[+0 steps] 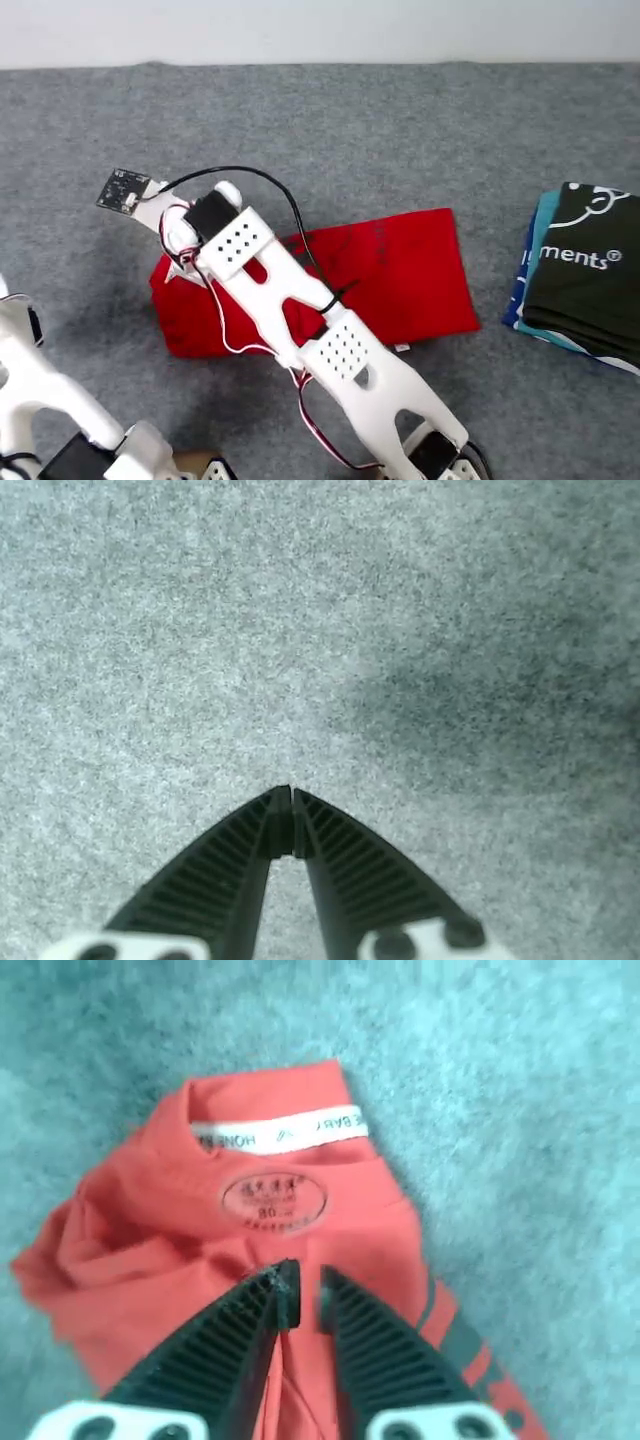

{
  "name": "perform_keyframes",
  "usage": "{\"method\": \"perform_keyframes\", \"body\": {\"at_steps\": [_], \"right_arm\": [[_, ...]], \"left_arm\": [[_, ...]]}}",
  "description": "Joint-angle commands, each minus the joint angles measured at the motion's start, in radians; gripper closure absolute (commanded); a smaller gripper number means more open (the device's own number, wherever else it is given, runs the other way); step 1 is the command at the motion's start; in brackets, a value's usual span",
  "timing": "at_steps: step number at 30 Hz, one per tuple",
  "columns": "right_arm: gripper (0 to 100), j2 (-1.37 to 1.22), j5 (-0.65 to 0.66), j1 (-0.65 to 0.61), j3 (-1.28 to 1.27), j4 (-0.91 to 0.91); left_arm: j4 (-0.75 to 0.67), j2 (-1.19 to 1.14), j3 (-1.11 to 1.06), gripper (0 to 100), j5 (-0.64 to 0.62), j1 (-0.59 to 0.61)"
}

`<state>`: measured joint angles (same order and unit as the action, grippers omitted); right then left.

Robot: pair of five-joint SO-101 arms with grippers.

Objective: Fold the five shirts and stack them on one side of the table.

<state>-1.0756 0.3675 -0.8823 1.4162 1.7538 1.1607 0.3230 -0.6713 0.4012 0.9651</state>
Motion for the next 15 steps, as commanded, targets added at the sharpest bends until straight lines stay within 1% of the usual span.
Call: {"method": "perform_keyframes", "body": {"at_steps": [1,5,7,11,13,15], "right_arm": [[98.9,0.208,0.006,0.004,-0.241,0.045],[98.9,0.384,0.003,0.047,-0.535,0.044],[98.9,0.469,0.002,0.096,-0.643,0.044],[98.8,0.601,-0.009,0.231,-0.796,0.044],[98.5,0.631,-0.052,0.317,-0.839,0.042],[95.1,0.644,-0.089,0.398,-0.878,0.044]], "left_arm": [[0.029,0.037,0.022,99,0.009,0.011],[0.120,0.037,0.077,99,0.005,0.063],[0.153,0.037,0.108,99,0.005,0.103],[0.219,0.037,0.165,99,0.008,0.170],[0.265,0.037,0.193,99,0.008,0.184],[0.311,0.037,0.214,99,0.008,0.184]]}}
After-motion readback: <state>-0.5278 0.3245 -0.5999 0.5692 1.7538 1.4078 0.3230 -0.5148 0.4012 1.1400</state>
